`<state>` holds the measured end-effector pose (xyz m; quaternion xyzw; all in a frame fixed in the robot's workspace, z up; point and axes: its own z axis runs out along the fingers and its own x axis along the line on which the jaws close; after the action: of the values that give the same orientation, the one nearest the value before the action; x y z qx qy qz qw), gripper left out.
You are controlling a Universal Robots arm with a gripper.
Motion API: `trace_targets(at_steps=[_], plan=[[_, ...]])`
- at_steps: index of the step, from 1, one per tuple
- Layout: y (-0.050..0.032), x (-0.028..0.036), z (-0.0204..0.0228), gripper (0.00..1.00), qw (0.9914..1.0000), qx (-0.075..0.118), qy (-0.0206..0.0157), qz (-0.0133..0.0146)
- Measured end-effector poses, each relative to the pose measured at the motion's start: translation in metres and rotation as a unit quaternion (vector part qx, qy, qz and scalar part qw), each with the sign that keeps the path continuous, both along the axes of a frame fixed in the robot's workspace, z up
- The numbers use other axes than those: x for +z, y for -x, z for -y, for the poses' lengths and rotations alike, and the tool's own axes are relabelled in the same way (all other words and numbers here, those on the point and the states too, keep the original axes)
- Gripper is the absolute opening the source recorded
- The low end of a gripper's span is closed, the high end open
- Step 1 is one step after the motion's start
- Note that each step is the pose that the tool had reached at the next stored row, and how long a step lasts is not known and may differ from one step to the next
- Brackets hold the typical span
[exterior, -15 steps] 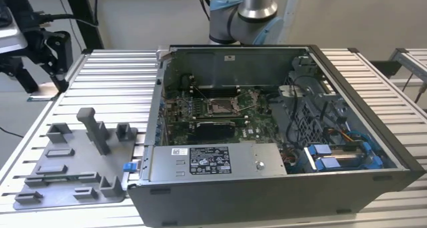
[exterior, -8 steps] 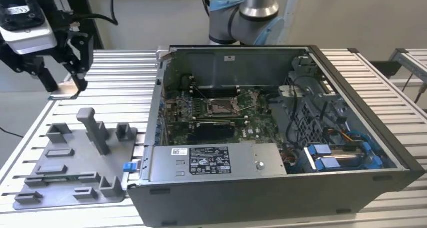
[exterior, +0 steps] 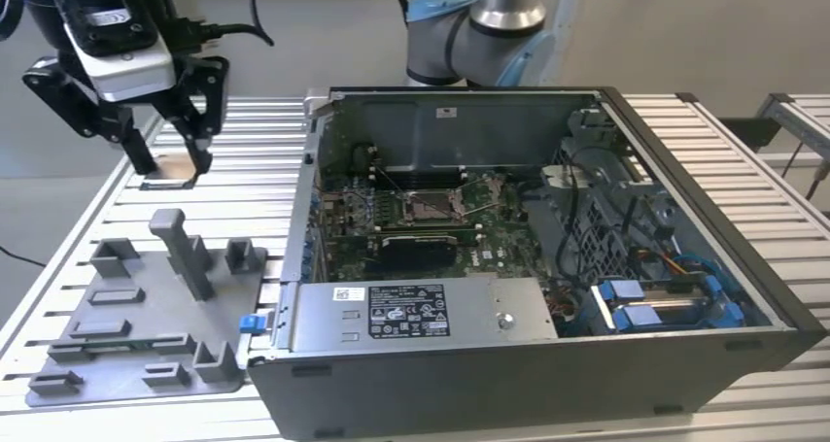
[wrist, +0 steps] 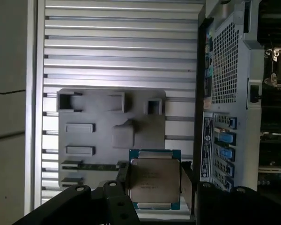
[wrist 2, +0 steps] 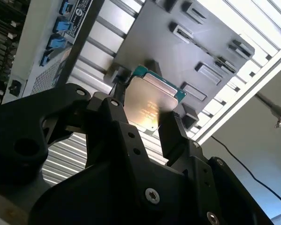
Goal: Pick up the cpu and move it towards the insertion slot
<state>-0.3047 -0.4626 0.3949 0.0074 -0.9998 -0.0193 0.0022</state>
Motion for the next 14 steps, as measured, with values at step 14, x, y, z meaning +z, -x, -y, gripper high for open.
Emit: trace_targets(at_steps=[14], plan=[[-0.0637, -0.0003, -0.0111, 0.00, 1.00000, 0.000, 0.0000, 0.0000]])
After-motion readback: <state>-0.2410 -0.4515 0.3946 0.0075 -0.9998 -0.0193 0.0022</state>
